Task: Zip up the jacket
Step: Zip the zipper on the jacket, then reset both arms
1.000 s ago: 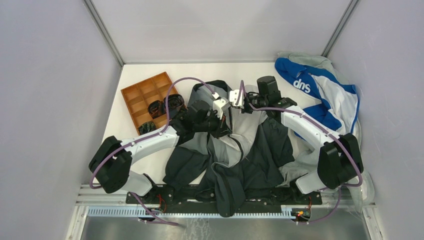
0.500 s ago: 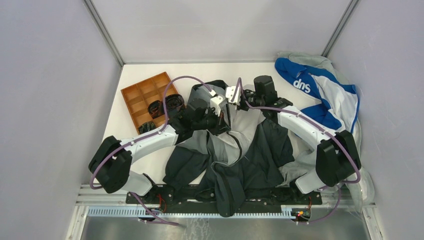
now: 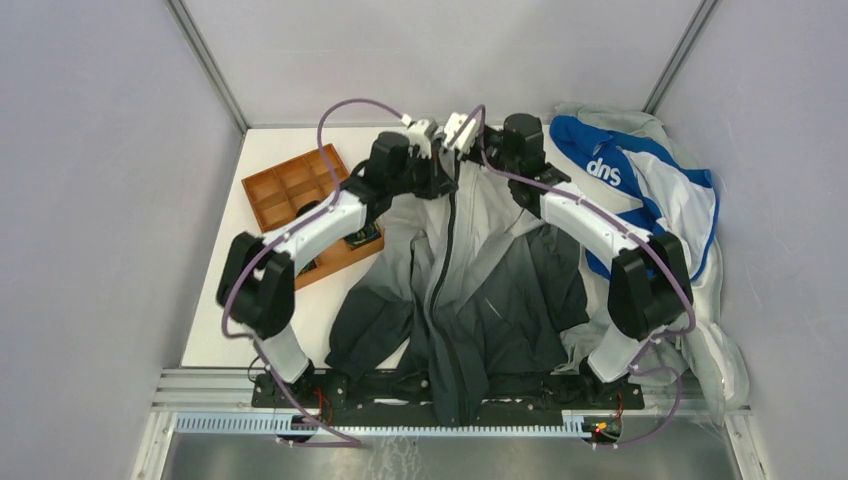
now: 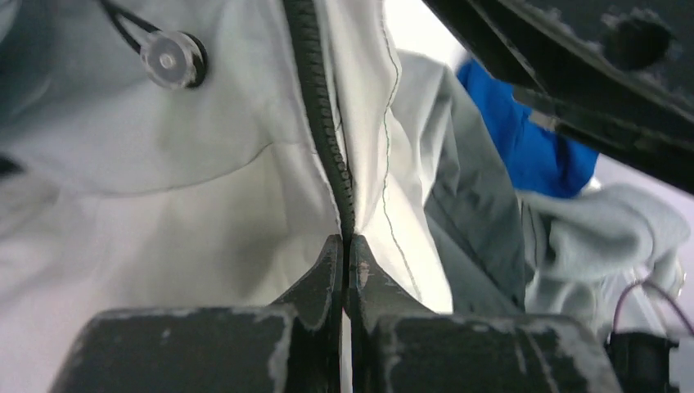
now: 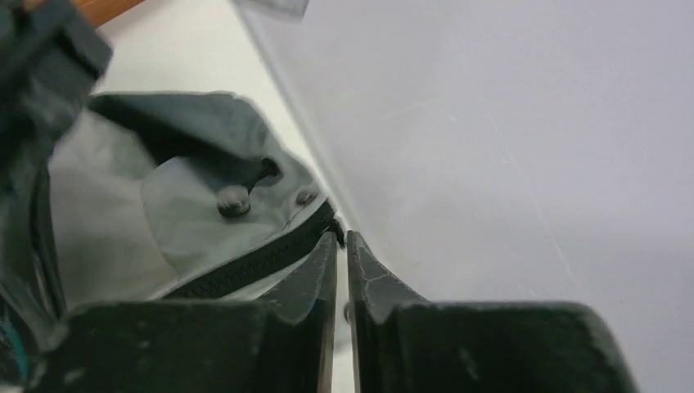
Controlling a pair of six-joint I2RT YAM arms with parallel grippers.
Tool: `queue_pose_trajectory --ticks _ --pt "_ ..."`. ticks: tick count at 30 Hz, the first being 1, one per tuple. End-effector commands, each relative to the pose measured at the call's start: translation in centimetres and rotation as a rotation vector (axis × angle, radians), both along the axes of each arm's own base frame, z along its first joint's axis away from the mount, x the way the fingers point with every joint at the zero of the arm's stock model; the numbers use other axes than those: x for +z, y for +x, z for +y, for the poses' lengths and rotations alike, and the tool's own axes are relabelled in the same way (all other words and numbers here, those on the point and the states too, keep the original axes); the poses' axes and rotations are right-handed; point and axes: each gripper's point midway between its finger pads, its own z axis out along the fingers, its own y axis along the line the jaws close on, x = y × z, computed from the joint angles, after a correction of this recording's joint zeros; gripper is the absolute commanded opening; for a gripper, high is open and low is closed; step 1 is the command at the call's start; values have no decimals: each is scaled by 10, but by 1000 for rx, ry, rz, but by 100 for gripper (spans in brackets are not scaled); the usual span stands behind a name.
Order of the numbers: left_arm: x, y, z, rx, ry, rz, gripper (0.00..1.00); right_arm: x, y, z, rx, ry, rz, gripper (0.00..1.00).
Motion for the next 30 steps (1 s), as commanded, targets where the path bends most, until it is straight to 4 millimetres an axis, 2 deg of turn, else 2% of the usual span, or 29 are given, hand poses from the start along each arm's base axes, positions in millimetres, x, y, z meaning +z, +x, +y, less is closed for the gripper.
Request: queue_pose_trajectory --ticks 1,4,7,9,10,11,13,16,19,20,23,25,27,30 --pt "-16 64 13 190 20 114 2 73 53 -20 -220 122 -196 23" --pt "-28 99 17 259 20 168 2 79 68 -28 -273 142 -164 47" --pt "-30 127 18 304 26 191 3 88 62 -39 -277 158 -144 62" --pt "-23 144 22 341 29 189 16 91 54 -46 -266 157 -90 73" --pt "-15 152 25 362 32 170 24 96 50 -50 -257 159 -57 78" --pt "-5 159 29 383 38 144 35 91 43 -51 -228 154 8 85" --pt "17 169 38 421 59 82 48 89 26 -57 -183 184 115 97" --pt "59 171 55 451 83 -26 62 89 -5 -69 -148 269 255 98" --pt "105 158 76 475 98 -126 75 100 -31 -95 -209 373 285 98" --pt "130 146 83 477 82 -167 79 110 -38 -104 -241 411 270 98" --pt "181 114 102 482 21 -230 99 130 -56 -128 -329 485 231 98" --pt "214 83 107 449 -42 -250 100 142 -70 -141 -352 520 201 98" --pt "237 50 110 403 -90 -262 100 152 -82 -156 -405 578 178 98" --pt "254 10 123 409 -150 -254 100 159 -90 -181 -535 657 140 98"
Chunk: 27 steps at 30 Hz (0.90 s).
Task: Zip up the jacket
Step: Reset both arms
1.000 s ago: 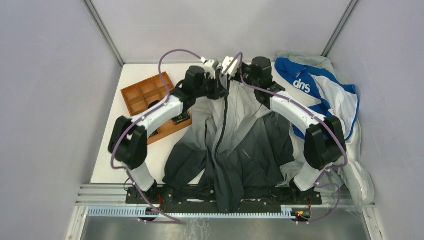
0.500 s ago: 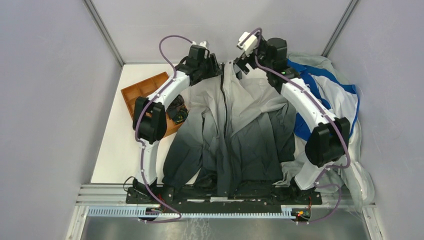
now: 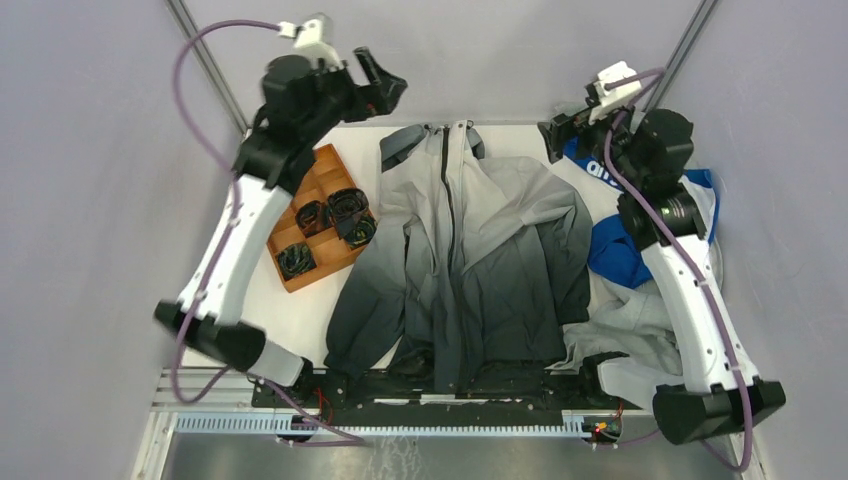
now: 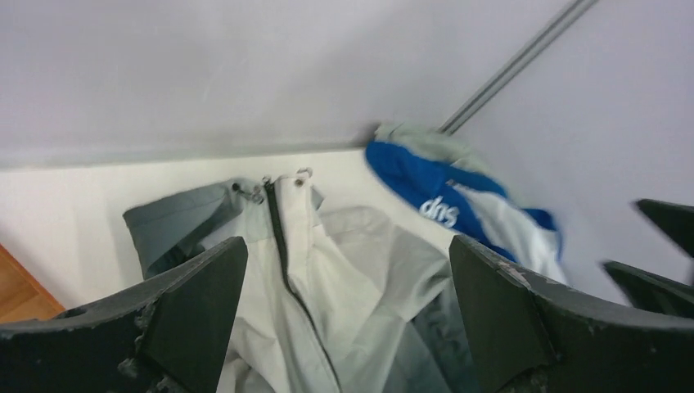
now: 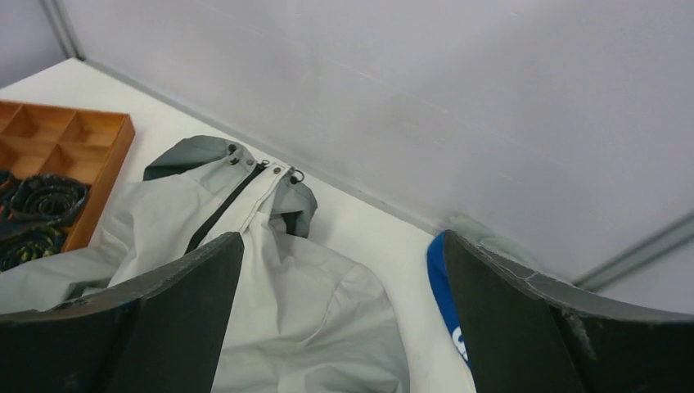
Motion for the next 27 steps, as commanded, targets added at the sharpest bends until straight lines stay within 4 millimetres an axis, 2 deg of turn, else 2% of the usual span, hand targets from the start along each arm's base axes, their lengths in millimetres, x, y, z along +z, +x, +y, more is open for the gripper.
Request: queue_pose_trajectory --ticks 1,6,12,17,22,27 --pt "26 -60 16 -34 -73 -18 100 4 -7 -39 -222 142 13 98" --pt "23 -102 38 9 -112 14 100 17 -22 -58 -293 157 -18 98" --pt "12 -131 51 30 -124 59 100 23 -32 -65 -306 161 -31 98" --pt "9 -140 56 40 -127 66 100 24 -38 -66 -303 161 -34 98" --pt "7 -143 58 44 -131 64 100 16 -40 -68 -309 143 -18 98" --pt "14 -145 58 35 -142 46 100 11 -38 -68 -313 137 -4 98"
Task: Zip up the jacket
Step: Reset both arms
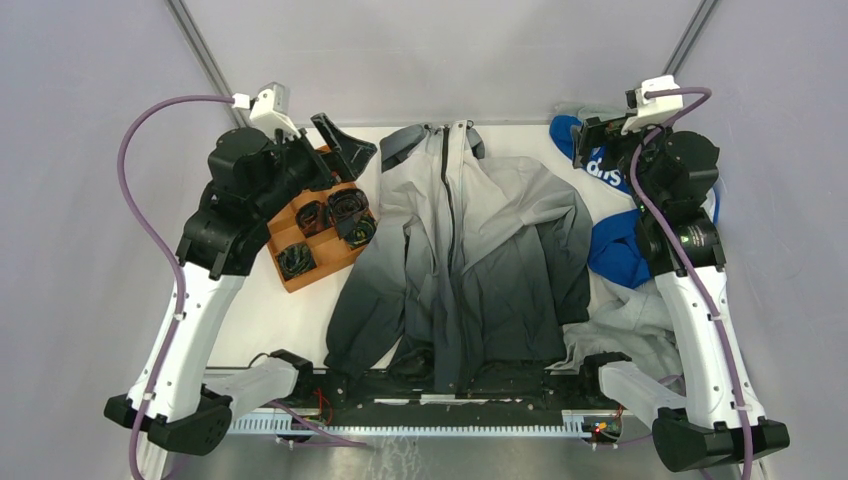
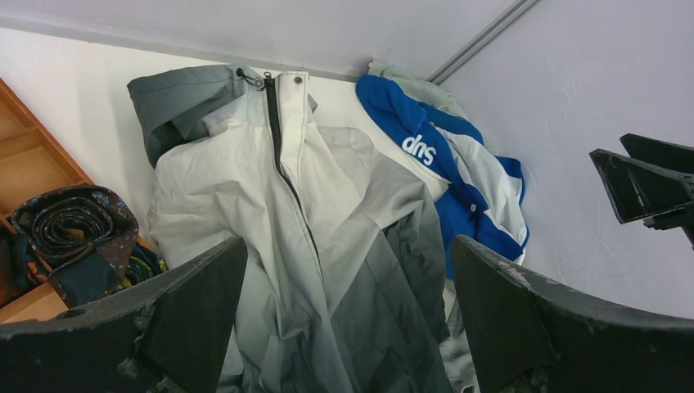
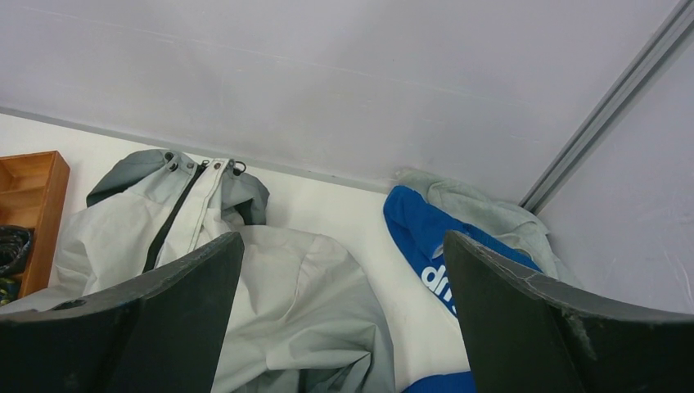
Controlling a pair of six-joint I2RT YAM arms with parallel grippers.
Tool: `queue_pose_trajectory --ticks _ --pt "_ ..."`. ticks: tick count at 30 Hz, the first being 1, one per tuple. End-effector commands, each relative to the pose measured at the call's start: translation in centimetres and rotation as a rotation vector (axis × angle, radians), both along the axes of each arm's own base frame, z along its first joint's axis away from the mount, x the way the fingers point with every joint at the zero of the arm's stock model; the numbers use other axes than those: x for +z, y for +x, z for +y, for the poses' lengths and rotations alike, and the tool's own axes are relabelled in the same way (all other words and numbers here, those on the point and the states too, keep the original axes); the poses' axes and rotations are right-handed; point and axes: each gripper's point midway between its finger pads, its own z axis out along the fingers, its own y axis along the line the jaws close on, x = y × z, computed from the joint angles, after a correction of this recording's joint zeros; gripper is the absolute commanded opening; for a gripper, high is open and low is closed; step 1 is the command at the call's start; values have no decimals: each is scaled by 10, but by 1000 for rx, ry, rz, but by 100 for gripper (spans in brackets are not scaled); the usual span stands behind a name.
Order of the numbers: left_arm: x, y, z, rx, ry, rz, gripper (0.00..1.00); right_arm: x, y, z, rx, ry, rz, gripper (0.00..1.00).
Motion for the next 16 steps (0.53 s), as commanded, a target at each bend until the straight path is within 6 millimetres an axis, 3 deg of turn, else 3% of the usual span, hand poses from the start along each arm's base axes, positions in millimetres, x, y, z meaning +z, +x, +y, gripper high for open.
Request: queue_pose_trajectory --ticks 1,16 --pt "16 -6 1 7 -51 -34 100 0 -2 -5 -24 9 0 98" --pt "14 -10 2 7 -72 -37 100 -9 -2 -5 -19 -6 13 98"
